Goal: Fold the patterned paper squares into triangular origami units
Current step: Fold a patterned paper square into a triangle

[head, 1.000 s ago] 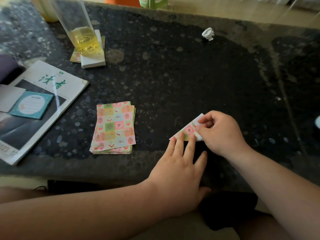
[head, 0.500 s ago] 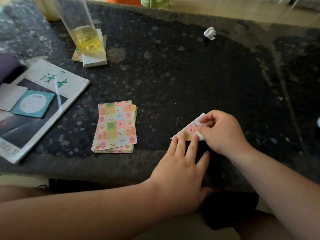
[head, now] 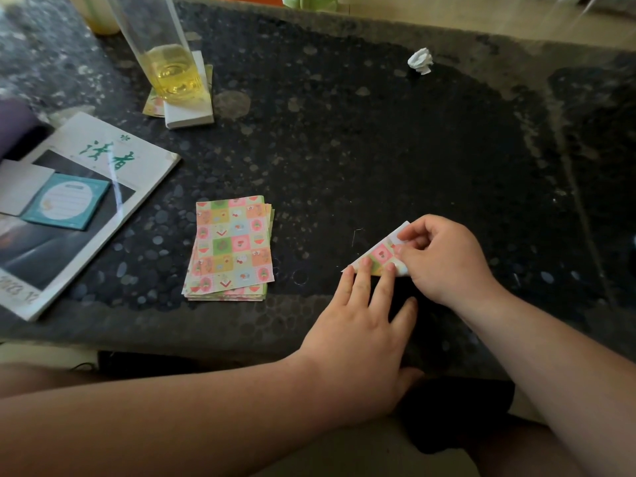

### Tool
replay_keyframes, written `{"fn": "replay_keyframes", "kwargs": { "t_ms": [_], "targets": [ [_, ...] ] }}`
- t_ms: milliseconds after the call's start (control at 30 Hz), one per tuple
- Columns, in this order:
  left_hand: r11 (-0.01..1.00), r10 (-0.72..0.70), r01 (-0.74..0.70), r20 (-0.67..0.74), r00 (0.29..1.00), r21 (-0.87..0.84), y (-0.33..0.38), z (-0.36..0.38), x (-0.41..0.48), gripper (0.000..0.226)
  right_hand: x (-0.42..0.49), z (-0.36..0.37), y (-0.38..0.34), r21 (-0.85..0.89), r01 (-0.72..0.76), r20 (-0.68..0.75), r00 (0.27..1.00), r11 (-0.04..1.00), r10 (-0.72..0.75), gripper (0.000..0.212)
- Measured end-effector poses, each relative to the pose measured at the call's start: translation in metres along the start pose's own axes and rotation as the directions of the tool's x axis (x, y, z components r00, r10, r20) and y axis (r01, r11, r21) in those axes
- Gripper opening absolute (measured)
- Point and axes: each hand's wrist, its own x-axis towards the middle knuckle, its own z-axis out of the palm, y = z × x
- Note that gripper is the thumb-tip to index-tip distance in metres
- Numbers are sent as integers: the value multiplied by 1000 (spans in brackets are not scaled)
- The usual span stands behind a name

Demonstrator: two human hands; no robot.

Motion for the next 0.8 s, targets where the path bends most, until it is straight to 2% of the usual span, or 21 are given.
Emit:
{"fn": "replay_keyframes", "kwargs": {
  "t_ms": [800],
  "targets": [
    [1000,-1,1,1,1000,28,0,-1,3,84,0,2,1,1,12,-29,1000,1000,-12,18]
  ]
}}
